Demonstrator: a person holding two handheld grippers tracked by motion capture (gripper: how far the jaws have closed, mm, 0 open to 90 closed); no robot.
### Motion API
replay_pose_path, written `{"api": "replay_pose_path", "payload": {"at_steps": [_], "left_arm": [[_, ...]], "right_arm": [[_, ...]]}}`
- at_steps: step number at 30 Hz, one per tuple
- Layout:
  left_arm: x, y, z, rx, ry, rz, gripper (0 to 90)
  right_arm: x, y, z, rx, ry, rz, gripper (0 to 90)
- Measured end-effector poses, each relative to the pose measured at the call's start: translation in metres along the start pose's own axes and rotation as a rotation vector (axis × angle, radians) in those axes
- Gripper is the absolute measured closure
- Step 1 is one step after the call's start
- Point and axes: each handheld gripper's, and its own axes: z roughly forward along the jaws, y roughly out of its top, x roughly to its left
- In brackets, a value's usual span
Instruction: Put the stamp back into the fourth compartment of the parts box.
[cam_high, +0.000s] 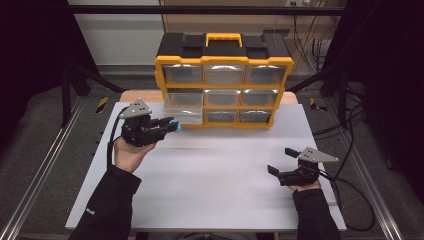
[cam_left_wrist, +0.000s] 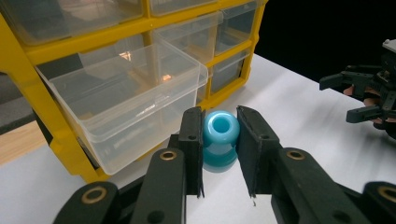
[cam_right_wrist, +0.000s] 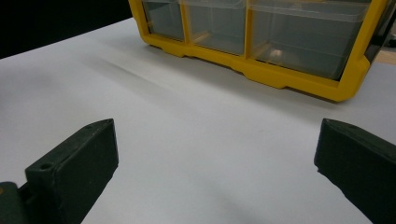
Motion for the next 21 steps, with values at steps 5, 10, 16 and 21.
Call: {"api": "replay_pose_path", "payload": {"at_steps": [5, 10, 16, 21], "left_arm": [[0.002, 0.007, 0.001, -0.005, 0.005, -0.004, 71.6], [0.004, 0.012, 0.002, -0.004, 0.017, -0.002, 71.6], [0.01, 0.016, 0.004, -0.014, 0.018, -0.023, 71.7], [0.013, 0.019, 0.005, -0.01, 0.028, -0.023, 71.6]], "right_arm": [[0.0, 0.0, 0.0, -0.003, 0.0, -0.001, 0.1], [0.0, 0.0, 0.0, -0.001, 0.001, 0.001, 0.1], [0.0, 0.0, 0.0, -0.001, 0.001, 0.001, 0.2], [0.0, 0.0, 0.0, 0.0, 0.001, 0.001, 0.2]]}}
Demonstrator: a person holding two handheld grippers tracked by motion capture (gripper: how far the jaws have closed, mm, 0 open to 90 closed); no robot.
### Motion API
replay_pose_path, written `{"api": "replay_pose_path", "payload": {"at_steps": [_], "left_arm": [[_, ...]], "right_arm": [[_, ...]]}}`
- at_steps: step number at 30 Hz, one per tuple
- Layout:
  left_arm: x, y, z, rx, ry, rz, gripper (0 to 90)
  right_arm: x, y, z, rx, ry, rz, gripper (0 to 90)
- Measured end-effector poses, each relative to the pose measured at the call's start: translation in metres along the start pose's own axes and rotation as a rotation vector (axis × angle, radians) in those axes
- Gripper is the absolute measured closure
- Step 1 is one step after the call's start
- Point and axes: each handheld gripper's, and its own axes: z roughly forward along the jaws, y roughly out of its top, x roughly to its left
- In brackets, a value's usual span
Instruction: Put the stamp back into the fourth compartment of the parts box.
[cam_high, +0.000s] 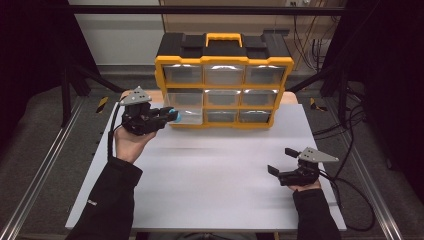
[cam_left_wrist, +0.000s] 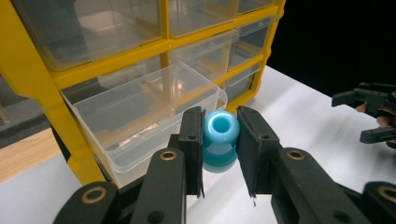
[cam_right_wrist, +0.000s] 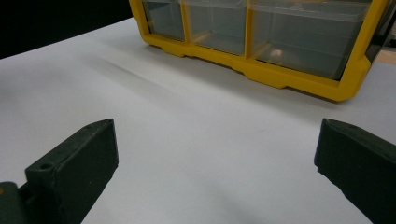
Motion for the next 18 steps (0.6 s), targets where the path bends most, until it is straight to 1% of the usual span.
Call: {"api": "replay_pose_path", "payload": {"at_steps": [7, 11, 18], "left_arm": [[0.004, 0.007, 0.002, 0.002, 0.017, 0.003, 71.6], [0.006, 0.012, 0.003, -0.008, 0.024, 0.001, 71.6], [0.009, 0.017, 0.008, 0.004, 0.042, 0.002, 71.6]], "right_arm": [[0.0, 0.0, 0.0, 0.001, 0.0, -0.001, 0.1], [0.0, 0.0, 0.0, -0.001, 0.0, -0.004, 0.2], [0.0, 0.0, 0.0, 0.002, 0.0, -0.001, 0.1]]}}
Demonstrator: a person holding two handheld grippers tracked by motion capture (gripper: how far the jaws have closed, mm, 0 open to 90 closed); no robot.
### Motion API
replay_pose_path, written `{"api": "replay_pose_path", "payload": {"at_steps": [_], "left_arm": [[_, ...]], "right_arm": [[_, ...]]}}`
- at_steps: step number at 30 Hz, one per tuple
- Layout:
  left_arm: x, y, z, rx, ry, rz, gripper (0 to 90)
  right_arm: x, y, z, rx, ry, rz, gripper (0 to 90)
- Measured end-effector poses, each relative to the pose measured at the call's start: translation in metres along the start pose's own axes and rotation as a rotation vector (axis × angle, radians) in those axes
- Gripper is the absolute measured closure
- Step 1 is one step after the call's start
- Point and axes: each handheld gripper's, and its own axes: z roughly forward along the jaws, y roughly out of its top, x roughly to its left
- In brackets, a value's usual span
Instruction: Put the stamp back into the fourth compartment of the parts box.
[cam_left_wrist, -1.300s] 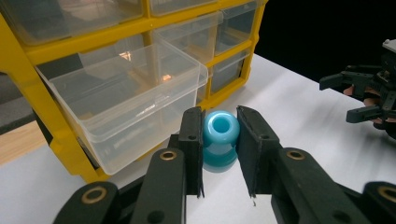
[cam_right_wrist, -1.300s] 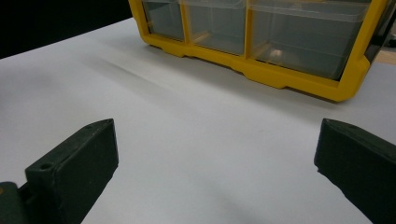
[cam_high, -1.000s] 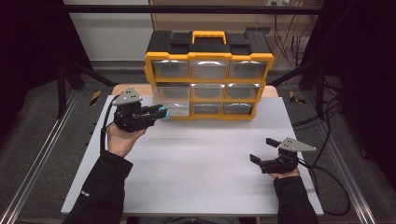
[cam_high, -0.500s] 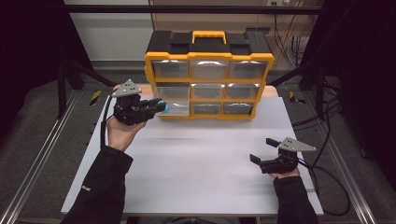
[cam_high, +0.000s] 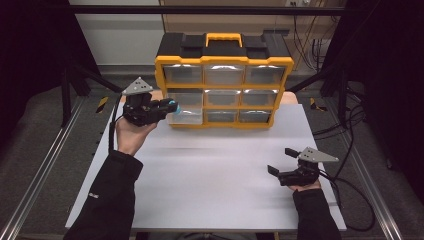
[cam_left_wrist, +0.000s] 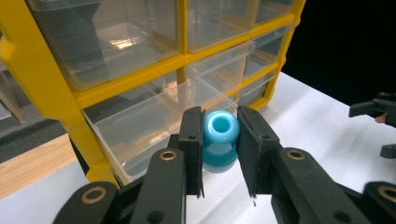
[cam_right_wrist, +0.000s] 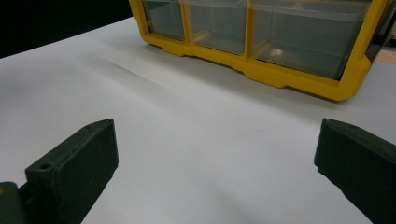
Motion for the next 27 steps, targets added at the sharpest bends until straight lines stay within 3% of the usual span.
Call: {"api": "replay_pose_path", "payload": {"at_steps": [18, 27], "left_arm": [[0.011, 0.012, 0.015, 0.028, 0.047, 0.011, 71.6], [0.02, 0.012, 0.024, 0.039, 0.059, -0.008, 71.6]], "right_arm": [[0.0, 0.0, 0.0, 0.001, 0.0, -0.001, 0.1], [0.0, 0.0, 0.0, 0.005, 0.001, -0.003, 0.2]]}}
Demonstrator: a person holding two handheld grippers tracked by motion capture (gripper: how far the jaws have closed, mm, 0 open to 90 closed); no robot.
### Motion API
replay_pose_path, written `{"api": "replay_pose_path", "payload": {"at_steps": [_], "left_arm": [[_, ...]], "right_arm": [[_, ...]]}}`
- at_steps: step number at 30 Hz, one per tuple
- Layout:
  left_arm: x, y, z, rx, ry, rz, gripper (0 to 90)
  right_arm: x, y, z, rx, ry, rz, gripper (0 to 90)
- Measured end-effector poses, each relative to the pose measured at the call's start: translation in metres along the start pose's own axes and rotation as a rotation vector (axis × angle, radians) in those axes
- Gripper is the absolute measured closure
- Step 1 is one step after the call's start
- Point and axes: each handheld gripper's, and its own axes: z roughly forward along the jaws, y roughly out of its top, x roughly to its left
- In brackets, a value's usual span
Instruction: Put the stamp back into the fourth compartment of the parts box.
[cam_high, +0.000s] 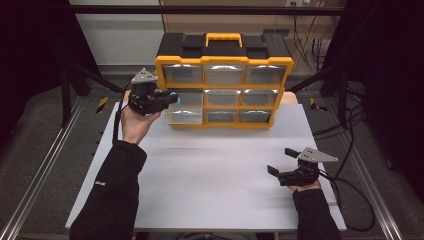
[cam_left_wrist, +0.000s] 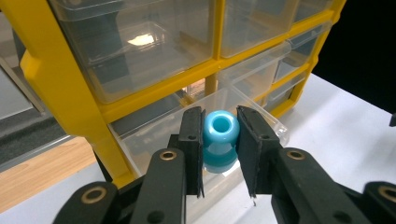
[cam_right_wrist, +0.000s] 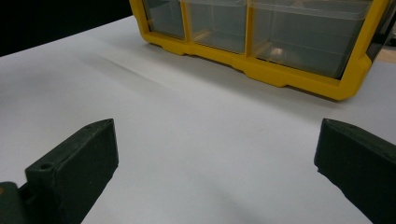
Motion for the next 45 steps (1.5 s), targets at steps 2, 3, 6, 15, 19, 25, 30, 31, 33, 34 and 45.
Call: {"api": "replay_pose_path", "payload": {"at_steps": [2, 3, 6, 15, 19, 25, 30, 31, 33, 34, 45], "left_arm": [[0.002, 0.0, 0.002, 0.004, 0.008, -0.006, 71.6], [0.004, 0.0, 0.003, 0.006, 0.01, -0.007, 71.6], [0.006, -0.001, 0.005, 0.009, 0.018, -0.014, 71.6], [0.011, -0.003, 0.013, 0.026, 0.028, -0.011, 71.6], [0.012, -0.005, 0.016, 0.037, 0.035, -0.008, 71.6], [0.015, -0.008, 0.021, 0.049, 0.037, -0.013, 71.6], [0.014, -0.01, 0.024, 0.055, 0.037, -0.003, 71.6], [0.014, -0.01, 0.025, 0.058, 0.039, -0.004, 71.6], [0.013, -0.011, 0.026, 0.063, 0.04, -0.002, 71.6], [0.013, -0.011, 0.027, 0.067, 0.04, 0.002, 71.6], [0.015, -0.017, 0.036, 0.091, 0.041, -0.007, 71.6]], "right_arm": [[0.0, 0.0, 0.0, -0.001, 0.0, 0.002, 0.2], [0.0, 0.0, 0.0, 0.0, -0.001, 0.001, 0.2], [0.0, 0.0, 0.0, -0.001, -0.001, 0.002, 0.2], [0.0, 0.0, 0.001, 0.002, -0.002, -0.002, 0.1], [0.0, 0.0, 0.001, 0.002, -0.001, -0.002, 0.1], [0.0, 0.0, 0.001, 0.003, -0.002, -0.002, 0.2], [0.0, -0.001, 0.001, 0.004, -0.003, -0.002, 0.2], [0.0, -0.001, 0.001, 0.004, -0.003, -0.002, 0.2], [0.0, -0.001, 0.001, 0.004, -0.002, -0.003, 0.1], [0.0, 0.0, 0.001, 0.004, -0.002, -0.003, 0.2], [0.0, 0.0, 0.001, 0.004, -0.002, -0.003, 0.2]]}}
